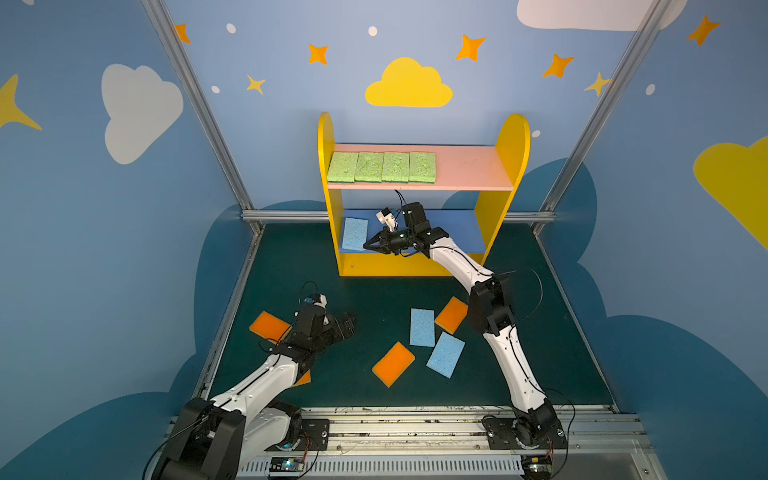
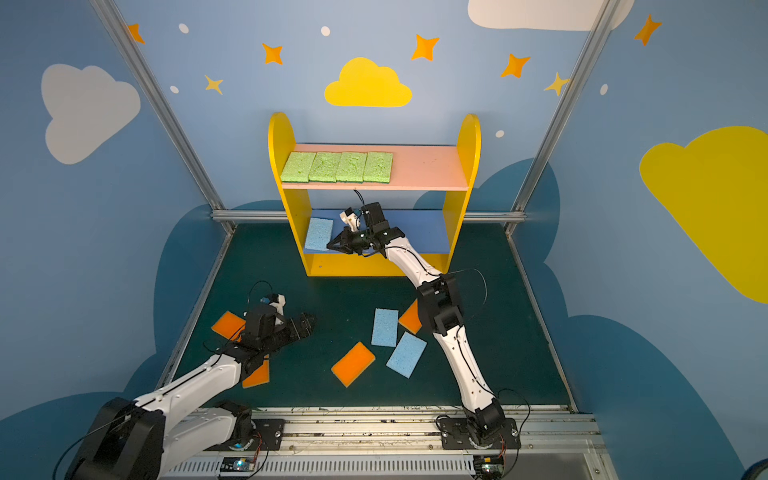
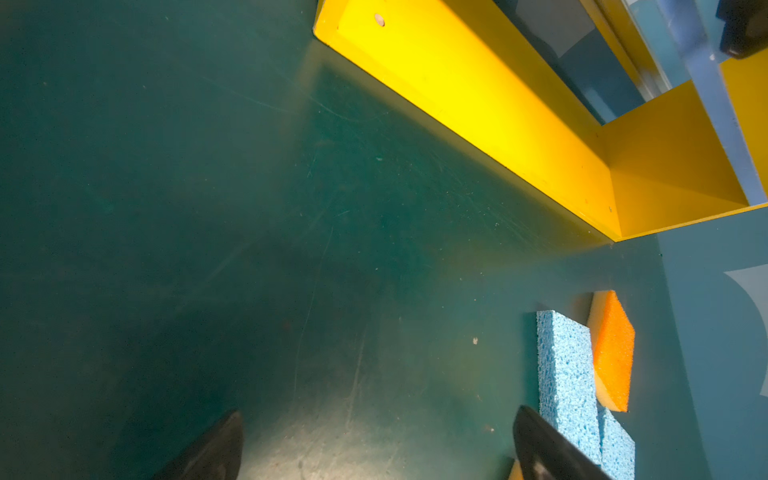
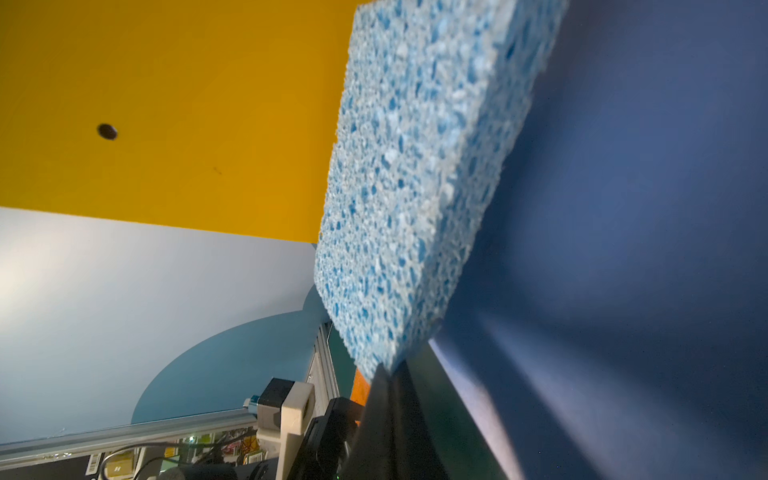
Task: Place and organize the cleaning sponges onto the shelf
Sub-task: 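Carry the blue sponge onto the blue lower shelf with the right gripper, then release the blue sponge on the lower shelf and withdraw the right gripper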
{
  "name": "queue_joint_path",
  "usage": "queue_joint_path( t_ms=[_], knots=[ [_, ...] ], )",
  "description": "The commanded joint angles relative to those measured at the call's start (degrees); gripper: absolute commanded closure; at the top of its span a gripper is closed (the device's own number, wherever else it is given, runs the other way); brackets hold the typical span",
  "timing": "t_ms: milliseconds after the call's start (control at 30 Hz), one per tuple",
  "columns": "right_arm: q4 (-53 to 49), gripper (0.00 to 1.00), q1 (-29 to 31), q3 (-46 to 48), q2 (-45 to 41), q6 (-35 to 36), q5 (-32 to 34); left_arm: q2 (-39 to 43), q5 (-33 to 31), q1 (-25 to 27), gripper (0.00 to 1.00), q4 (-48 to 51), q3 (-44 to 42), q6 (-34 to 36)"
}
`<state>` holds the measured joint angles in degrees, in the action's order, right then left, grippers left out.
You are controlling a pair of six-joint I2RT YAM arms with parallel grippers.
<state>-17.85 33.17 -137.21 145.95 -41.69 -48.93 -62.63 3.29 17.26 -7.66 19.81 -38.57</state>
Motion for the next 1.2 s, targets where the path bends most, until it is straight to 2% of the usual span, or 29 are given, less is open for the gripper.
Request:
queue_joint_path(
  t_ms=[0, 433, 633, 733, 1167],
  knots=[
    [1.2, 1.0, 0.75, -2.42, 1.39, -1.28, 0.01, -0.29, 0.67, -0.21, 0.0, -0.78, 1.5, 1.33],
    [3.56, 0.99, 0.95, -6.91, 5.92, -4.56, -0.38, -0.65, 0.85, -0.21, 0.0, -0.69, 1.31, 1.24],
    [2.52, 0.72, 0.76, -6.76, 5.12, -3.27, 0.1, -0.92, 1.13, -0.18, 0.0, -0.78, 1.3, 1.02],
    [2.32, 0.64, 0.58, -5.87, 4.13, -2.61, 0.45, -0.65, 1.28, -0.17, 0.0, -0.62, 1.27, 0.73],
    [6.06, 0.55, -0.64, 10.94, -9.31, 0.21, 5.03, 7.76, 6.2, -0.2, 0.0, 6.61, 1.94, 1.55]
  ],
)
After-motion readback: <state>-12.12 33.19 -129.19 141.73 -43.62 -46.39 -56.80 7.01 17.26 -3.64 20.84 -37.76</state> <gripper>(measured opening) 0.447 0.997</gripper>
